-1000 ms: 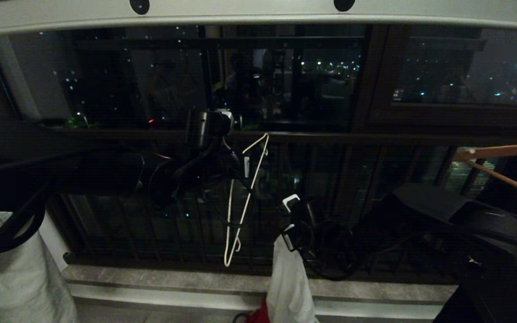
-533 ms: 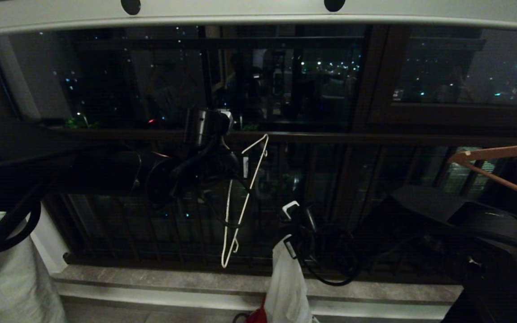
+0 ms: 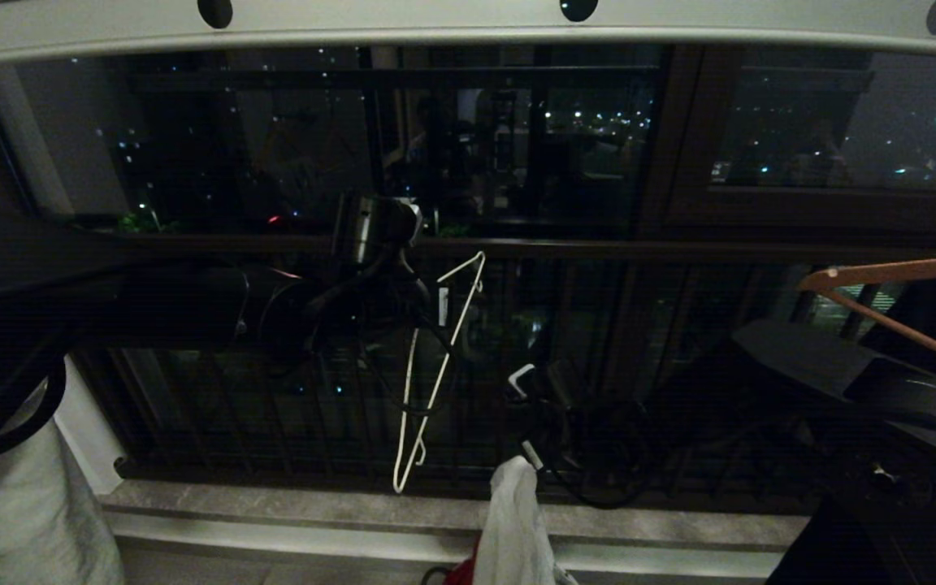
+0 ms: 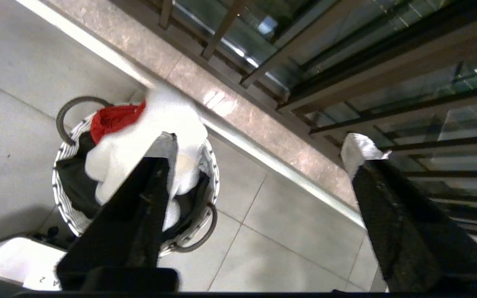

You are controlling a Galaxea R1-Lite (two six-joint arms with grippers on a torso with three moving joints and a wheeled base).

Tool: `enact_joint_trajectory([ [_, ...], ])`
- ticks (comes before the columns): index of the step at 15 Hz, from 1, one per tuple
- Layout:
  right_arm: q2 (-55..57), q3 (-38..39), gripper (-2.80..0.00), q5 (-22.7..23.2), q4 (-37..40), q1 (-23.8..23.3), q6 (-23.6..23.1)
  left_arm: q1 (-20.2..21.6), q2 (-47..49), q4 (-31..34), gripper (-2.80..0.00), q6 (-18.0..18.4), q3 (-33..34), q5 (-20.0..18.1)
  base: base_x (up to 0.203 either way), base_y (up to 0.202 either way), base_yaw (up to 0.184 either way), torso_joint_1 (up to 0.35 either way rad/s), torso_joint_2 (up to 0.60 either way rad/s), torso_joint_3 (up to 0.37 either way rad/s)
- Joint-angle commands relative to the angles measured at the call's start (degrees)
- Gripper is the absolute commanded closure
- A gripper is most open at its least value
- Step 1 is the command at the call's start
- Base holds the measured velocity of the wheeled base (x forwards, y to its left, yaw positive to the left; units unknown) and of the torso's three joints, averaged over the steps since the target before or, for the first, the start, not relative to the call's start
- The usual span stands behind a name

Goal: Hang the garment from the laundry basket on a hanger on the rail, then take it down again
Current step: Put clothes in the basket

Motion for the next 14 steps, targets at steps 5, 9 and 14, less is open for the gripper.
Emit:
enact_joint_trajectory([
  [5,-0.11,-8.2,-2.8,-0.02,11.45,-0.82,-2.0,1.25,-1.14,0.2,0.0,0.09,-0.1,-0.08,0.0,0.0,0.0,0.0,0.0,0.0],
  [9,-6.55,0.6,0.0,-0.07,10.75,-0.85,1.14,1.17,-1.68,4.64,0.0,0.61,-0.26,-0.19,0.0,0.0,0.0,0.0,0.0,0.0],
  [14,-16.46,12.59,0.0,-0.25,6.55,-1.66,6.01,0.38,-1.34,7.71,0.0,0.89,-0.71,-0.29,0.0,0.0,0.0,0.0,0.0,0.0],
])
